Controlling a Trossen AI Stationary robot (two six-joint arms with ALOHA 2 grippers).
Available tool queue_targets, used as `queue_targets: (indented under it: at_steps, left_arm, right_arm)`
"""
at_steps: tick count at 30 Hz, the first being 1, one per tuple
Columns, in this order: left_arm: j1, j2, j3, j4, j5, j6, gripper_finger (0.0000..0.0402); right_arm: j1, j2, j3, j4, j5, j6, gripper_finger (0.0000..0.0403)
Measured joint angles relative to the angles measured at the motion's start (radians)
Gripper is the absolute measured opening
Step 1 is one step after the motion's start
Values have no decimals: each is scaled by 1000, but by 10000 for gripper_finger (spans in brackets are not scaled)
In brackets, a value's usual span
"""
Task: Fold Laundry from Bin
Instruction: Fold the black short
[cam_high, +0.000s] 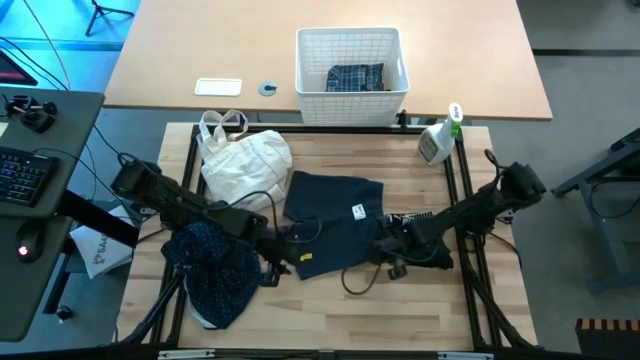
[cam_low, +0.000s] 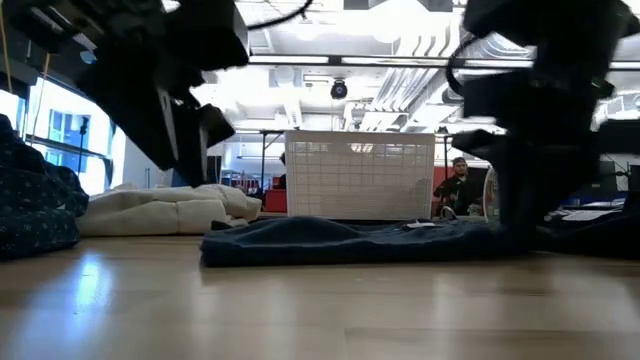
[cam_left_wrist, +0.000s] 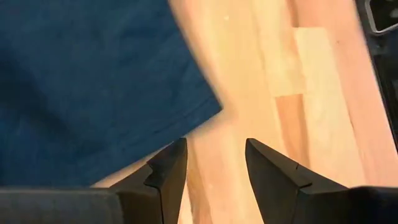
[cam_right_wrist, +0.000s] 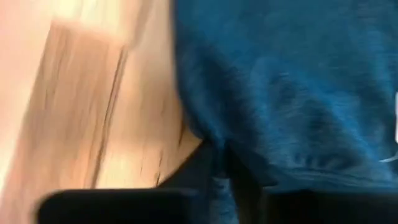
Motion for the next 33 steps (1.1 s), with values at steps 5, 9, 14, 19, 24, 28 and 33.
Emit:
queue_targets:
  at_steps: [5, 9, 14, 19, 24, 28, 33]
  left_arm:
    - [-23, 11, 0, 76, -87, 46, 148]
    - [-18, 51, 0, 142, -77, 29, 169]
    - [-18, 102, 0, 136, -62, -47, 208]
    - [-28, 109, 0, 113, -42, -123, 218]
    - [-45, 109, -4, 110, -52, -107, 208]
    - [-59, 109, -60, 131, -86, -52, 200]
    - [-96, 115, -135, 238, -120, -33, 190]
  right_arm:
    - [-70, -2, 92, -20, -131, 155, 21]
    - [-148, -3, 134, -24, -232, 265, 5]
    - [-225, -3, 192, -52, -352, 372, 5]
    - [-242, -3, 287, -142, -398, 382, 3]
    - [-242, -3, 327, -192, -400, 403, 2]
    - [-242, -4, 286, -156, -397, 460, 1]
    - [-242, -4, 217, -78, -386, 564, 1]
